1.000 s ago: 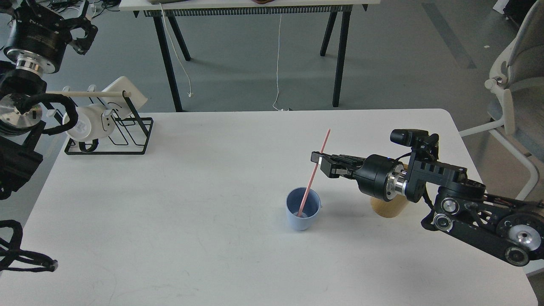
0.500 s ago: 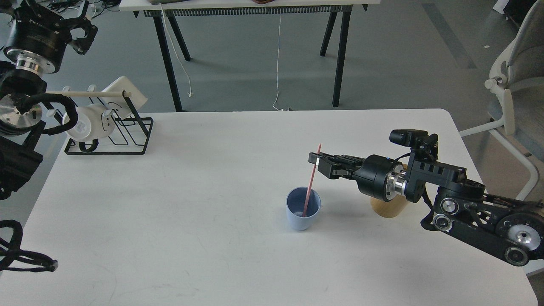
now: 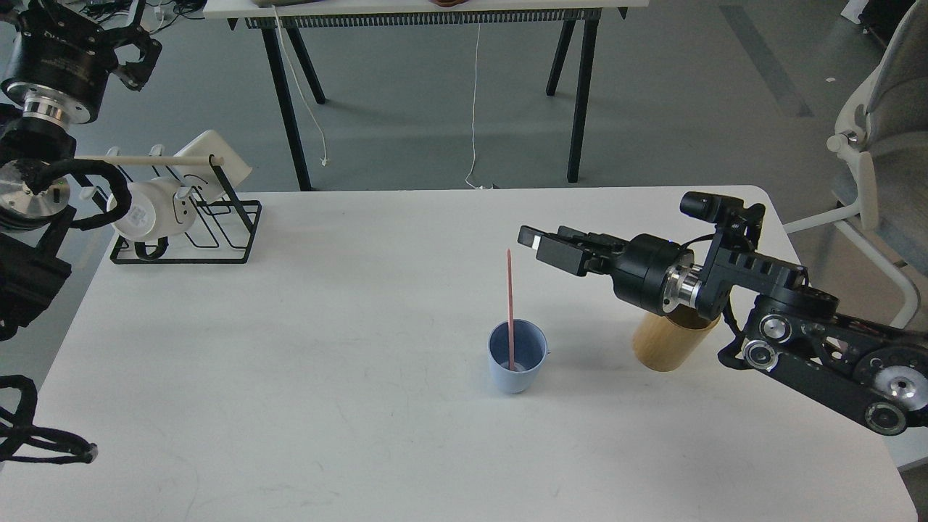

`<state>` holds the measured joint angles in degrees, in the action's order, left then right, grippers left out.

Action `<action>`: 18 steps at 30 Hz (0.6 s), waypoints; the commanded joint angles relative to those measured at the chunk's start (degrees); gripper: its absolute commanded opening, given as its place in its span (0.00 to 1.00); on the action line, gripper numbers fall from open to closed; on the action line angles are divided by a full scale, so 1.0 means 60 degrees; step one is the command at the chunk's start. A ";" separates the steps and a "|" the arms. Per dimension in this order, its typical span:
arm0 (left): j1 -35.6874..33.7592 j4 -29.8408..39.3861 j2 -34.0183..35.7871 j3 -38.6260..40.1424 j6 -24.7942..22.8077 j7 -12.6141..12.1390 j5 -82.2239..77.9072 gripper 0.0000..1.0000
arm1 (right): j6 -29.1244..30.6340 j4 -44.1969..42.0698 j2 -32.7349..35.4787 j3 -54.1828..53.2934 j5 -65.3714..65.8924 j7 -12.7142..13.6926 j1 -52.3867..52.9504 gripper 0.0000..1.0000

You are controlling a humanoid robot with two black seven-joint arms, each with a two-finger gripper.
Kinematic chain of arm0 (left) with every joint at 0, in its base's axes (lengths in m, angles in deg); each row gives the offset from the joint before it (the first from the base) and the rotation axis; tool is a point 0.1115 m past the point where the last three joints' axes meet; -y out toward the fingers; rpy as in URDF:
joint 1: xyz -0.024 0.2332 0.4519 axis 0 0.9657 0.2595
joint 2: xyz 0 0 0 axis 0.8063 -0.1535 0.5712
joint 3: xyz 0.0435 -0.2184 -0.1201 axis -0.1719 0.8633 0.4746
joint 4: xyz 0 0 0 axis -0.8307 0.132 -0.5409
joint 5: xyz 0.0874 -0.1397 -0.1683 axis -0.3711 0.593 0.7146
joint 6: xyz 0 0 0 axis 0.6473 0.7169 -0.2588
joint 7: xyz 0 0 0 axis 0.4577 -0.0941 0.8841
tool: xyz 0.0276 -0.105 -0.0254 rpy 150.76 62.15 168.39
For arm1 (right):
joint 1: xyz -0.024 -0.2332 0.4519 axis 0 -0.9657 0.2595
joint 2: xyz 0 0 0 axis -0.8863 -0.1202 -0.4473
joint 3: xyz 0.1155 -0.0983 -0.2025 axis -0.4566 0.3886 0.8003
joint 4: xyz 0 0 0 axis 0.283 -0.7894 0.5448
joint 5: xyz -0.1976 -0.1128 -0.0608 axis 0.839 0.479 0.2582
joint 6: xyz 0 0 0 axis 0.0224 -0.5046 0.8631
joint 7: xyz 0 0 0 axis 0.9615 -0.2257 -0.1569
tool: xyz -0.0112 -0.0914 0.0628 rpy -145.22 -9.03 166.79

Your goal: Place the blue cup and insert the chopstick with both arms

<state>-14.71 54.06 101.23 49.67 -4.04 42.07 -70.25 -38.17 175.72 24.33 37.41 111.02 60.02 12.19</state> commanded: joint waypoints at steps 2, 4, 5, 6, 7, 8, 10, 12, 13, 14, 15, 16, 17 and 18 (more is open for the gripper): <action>-0.0001 -0.0001 -0.0014 0.0000 0.0000 0.0013 0.0001 0.99 | 0.0059 -0.0272 -0.0317 -0.1778 -0.1685 -0.0077 -0.0053 0.99; 0.0014 -0.0001 -0.0058 -0.0015 0.0000 0.0013 -0.0014 0.99 | 0.0133 -0.0594 -0.0361 -0.2365 -0.3266 -0.0092 -0.0024 1.00; 0.0014 -0.0001 -0.0072 -0.0015 0.0000 -0.0001 -0.0014 0.99 | 0.0133 -0.0770 -0.0361 -0.2614 -0.4100 -0.0092 0.0048 1.00; 0.0014 -0.0001 -0.0073 -0.0015 0.0000 -0.0001 -0.0014 0.99 | 0.0133 -0.0989 -0.0419 -0.2835 -0.4848 -0.0106 0.0093 1.00; 0.0014 -0.0015 -0.0087 -0.0015 0.0000 -0.0001 -0.0014 0.99 | 0.0133 -0.1223 -0.0522 -0.2996 -0.5407 -0.0106 0.0151 1.00; 0.0014 -0.0016 -0.0102 -0.0015 0.0000 -0.0001 -0.0014 0.99 | 0.0147 -0.1530 -0.0682 -0.3201 -0.5934 -0.0150 0.0224 1.00; 0.0014 -0.0016 -0.0146 -0.0015 0.0000 -0.0001 -0.0014 0.99 | 0.0148 -0.2160 -0.0932 -0.3596 -0.6727 -0.0325 0.0356 1.00; 0.0014 -0.0016 -0.0175 -0.0030 0.0000 -0.0001 0.0001 0.99 | 0.0177 -0.2878 -0.1210 -0.4021 -0.7562 -0.0283 0.0371 1.00; 0.0029 -0.0016 -0.0190 -0.0030 0.0000 -0.0001 -0.0014 0.99 | 0.0206 -0.3142 -0.1356 -0.4197 -0.7972 -0.0268 0.0386 1.00; 0.0014 -0.0016 -0.0262 -0.0015 0.0000 -0.0001 -0.0014 0.99 | 0.0235 -0.3362 -0.1488 -0.4373 -0.8309 -0.0267 0.0415 1.00; 0.0029 -0.0016 -0.0307 -0.0015 0.0000 -0.0001 0.0001 0.99 | 0.0221 -0.3553 -0.1562 -0.4563 -0.8574 -0.0253 0.0488 1.00; 0.0029 -0.0016 -0.0350 -0.0015 0.0000 -0.0001 0.0001 0.99 | 0.0235 -0.3743 -0.1635 -0.4768 -0.8808 -0.0238 0.0576 1.00; 0.0029 -0.0016 -0.0394 -0.0015 0.0000 -0.0016 0.0001 0.99 | 0.0250 -0.3992 -0.1752 -0.4988 -0.9086 -0.0238 0.0635 1.00; 0.0029 -0.0016 -0.0409 -0.0030 0.0000 -0.0016 0.0001 0.99 | 0.0250 -0.4255 -0.1898 -0.5150 -0.9394 -0.0238 0.0679 1.00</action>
<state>-14.55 53.95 99.33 49.52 -4.04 42.05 -70.33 -36.81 154.20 14.91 9.66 59.48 58.47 15.34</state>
